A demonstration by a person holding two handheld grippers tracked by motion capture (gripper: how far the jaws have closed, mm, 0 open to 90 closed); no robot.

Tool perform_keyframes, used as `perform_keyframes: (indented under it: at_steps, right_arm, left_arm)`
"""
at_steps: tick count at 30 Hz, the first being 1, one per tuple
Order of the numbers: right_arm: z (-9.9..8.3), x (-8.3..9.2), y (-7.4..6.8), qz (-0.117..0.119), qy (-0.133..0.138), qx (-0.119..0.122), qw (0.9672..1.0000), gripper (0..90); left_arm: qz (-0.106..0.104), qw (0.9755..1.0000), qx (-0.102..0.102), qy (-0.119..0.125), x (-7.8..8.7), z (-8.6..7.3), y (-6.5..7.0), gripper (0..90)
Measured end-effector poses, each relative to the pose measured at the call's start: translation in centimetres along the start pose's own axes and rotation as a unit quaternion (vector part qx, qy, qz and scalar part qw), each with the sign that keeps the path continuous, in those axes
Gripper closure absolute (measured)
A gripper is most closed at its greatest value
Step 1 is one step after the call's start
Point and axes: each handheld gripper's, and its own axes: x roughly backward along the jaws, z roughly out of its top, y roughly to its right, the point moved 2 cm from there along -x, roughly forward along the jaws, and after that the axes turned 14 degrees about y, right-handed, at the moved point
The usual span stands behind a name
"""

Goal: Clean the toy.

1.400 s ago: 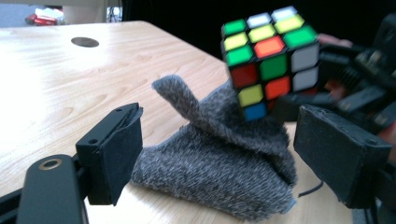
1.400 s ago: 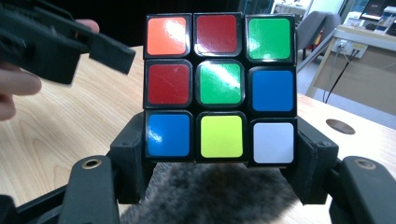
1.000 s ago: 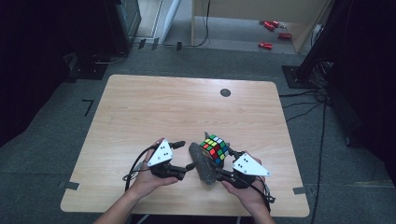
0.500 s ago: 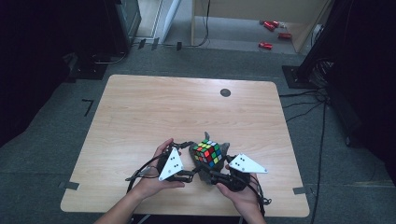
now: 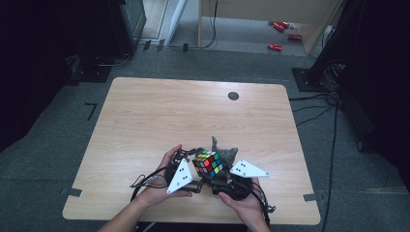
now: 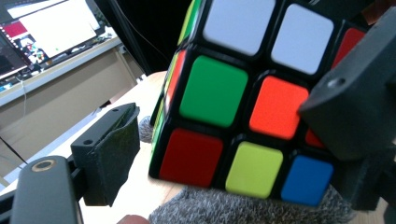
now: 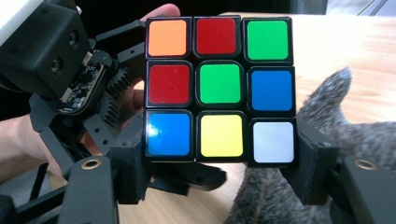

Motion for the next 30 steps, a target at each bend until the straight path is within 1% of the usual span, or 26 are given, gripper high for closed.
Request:
perform_keyframes:
  at_steps: [1,2,3,4,6,7,8,10,12,14,15,16,17,18,19,20,21,22,25,27,29,30]
  right_arm:
    - [-0.1,-0.1,-0.1,0.001,-0.003,0.0,1.0,34.9]
    - [-0.1,-0.2,-0.1,0.002,-0.005,-0.001,1.0,34.9]
    - [-0.2,-0.3,-0.2,0.002,-0.01,0.001,0.9999,34.9]
    - [-0.3,-0.4,-0.2,-0.004,-0.01,0.002,0.9999,34.6]
    - [-0.2,-0.4,0.1,-0.009,-0.004,-0.008,0.9999,32.3]
    - [-0.1,-0.4,0.2,-0.008,-0.001,-0.015,0.9999,31.2]
    - [0.0,-0.4,0.3,-0.006,-0.001,-0.012,0.9999,30.7]
    - [0.1,-0.3,0.4,-0.006,0.001,-0.002,1.0,30.1]
    - [0.2,-0.1,0.4,-0.007,0.007,0.002,1.0,26.6]
    - [0.5,0.3,0.6,-0.008,0.018,0.005,0.9998,24.8]
    - [0.7,0.6,0.8,-0.007,0.025,0.009,0.9996,25.6]
    - [0.9,0.8,0.9,-0.016,0.033,0.015,0.9992,27.3]
    - [1.1,1.1,1.2,-0.029,0.044,0.024,0.9984,27.2]
    - [1.3,1.3,1.4,-0.034,0.05,0.025,0.9979,27.1]
    - [1.4,1.5,1.8,-0.048,0.054,0.03,0.9969,26.3]
    - [1.4,1.5,2.0,-0.061,0.052,0.038,0.9961,24.8]
    - [1.3,1.5,2.4,-0.081,0.046,0.056,0.9941,22.3]
    - [1.2,1.5,2.6,-0.092,0.041,0.062,0.993,20.8]
    - [0.4,1.0,3.4,-0.119,0.014,0.083,0.9894,18.9]
    - [-0.2,0.5,3.8,-0.123,-0.007,0.085,0.9887,18.9]
    - [-0.6,0.1,4.0,-0.126,-0.021,0.082,0.9884,18.9]
    - [-0.8,-0.1,4.1,-0.127,-0.03,0.085,0.9878,18.6]
  left_arm:
    - [-0.002,1.0,-0.003,-0.002,0.0,0.0,0.1,17.1]
    - [0.002,0.9999,-0.011,-0.002,-0.1,0.0,0.2,21.3]
    - [0.007,0.9997,-0.023,-0.004,-0.1,0.0,0.3,22.3]
    - [0.007,0.9997,-0.024,-0.004,-0.1,0.0,0.4,24.5]
    - [-0.001,0.9997,-0.023,0.0,0.0,0.1,0.5,31.9]
    - [-0.002,0.9999,-0.016,-0.001,0.0,0.1,0.5,34.4]
    - [-0.002,0.9999,-0.01,-0.002,0.0,0.1,0.4,34.4]
    - [-0.001,1.0,-0.004,-0.006,0.0,0.1,0.2,34.4]
    - [0.004,0.9999,0.002,-0.013,0.2,0.0,-0.2,34.4]
    - [0.009,0.9995,0.019,-0.025,0.5,-0.2,-0.7,34.5]
    - [0.011,0.9992,0.028,-0.028,0.6,-0.3,-1.0,34.5]
    - [0.011,0.9985,0.041,-0.034,0.8,-0.5,-1.3,34.5]
    - [0.013,0.9978,0.05,-0.04,0.9,-0.6,-1.5,34.5]
    - [0.016,0.9962,0.067,-0.054,1.1,-0.6,-1.9,34.5]
    - [0.015,0.9947,0.082,-0.061,1.2,-0.7,-2.1,34.5]
    - [0.008,0.9908,0.114,-0.072,1.5,-0.7,-2.6,34.5]
    - [0.003,0.9886,0.13,-0.076,1.6,-0.7,-2.8,34.5]
    - [0.0,0.9864,0.144,-0.08,1.8,-0.7,-3.1,34.5]
    - [-0.004,0.9845,0.155,-0.082,2.2,-0.6,-3.4,34.5]
    - [-0.008,0.9821,0.169,-0.084,2.3,-0.6,-3.6,34.5]
    - [-0.011,0.9805,0.177,-0.083,2.4,-0.6,-3.7,34.5]
    - [-0.013,0.9802,0.179,-0.084,2.5,-0.6,-3.7,34.5]
